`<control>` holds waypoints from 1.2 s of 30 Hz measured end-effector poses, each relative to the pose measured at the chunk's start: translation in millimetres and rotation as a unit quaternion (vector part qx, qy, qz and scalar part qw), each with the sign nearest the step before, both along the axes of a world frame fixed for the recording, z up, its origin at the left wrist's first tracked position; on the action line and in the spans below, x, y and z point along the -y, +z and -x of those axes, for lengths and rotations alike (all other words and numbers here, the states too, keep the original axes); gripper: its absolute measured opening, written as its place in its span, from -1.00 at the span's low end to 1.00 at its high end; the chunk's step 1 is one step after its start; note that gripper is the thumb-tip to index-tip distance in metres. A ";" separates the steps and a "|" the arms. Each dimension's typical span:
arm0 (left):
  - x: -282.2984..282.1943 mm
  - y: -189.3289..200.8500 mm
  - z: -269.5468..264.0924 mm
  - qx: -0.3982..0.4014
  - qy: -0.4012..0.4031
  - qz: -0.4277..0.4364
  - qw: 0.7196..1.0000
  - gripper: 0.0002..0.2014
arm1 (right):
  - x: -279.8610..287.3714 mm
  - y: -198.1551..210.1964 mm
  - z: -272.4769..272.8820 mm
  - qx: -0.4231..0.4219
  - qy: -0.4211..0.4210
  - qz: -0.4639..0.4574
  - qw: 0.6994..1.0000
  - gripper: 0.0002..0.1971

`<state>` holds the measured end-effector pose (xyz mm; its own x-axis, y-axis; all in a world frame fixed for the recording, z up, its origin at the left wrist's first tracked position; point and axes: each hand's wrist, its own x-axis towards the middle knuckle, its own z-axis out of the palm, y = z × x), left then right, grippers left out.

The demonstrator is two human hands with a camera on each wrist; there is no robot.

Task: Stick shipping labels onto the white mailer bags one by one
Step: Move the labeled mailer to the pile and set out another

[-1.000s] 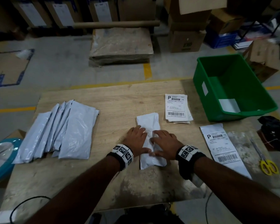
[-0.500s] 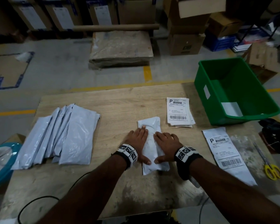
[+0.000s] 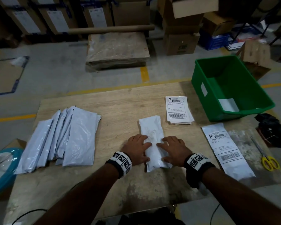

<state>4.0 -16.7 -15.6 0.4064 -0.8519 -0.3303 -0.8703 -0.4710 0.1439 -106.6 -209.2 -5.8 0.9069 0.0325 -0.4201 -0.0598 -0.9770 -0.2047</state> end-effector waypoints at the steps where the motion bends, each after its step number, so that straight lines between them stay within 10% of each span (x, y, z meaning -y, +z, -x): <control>1: -1.5 -0.1 -0.3 0.002 -0.002 -0.007 1.000 -0.31 | -1.8 0.0 0.1 -0.004 0.003 0.006 1.000 -0.31; 6: 1.2 -1.8 -1.8 0.007 0.017 0.003 1.000 -0.43 | -13.5 5.7 1.3 0.019 -0.024 0.001 1.000 -0.40; 14: 5.1 -20.7 -0.2 0.021 0.006 -0.042 0.999 0.19 | -30.9 -7.7 6.5 -0.019 -0.086 0.003 0.996 -0.13; 36: 27.6 15.4 -8.5 -0.056 0.056 0.052 0.996 -0.12 | 10.9 8.1 20.5 0.072 -0.141 -0.097 0.983 -0.46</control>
<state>12.5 -44.4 -0.2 0.4657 -0.8359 -0.2906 -0.7896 -0.5408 0.2901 -127.1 -220.1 2.3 0.9406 -0.1620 -0.2983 -0.2797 -0.8678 -0.4108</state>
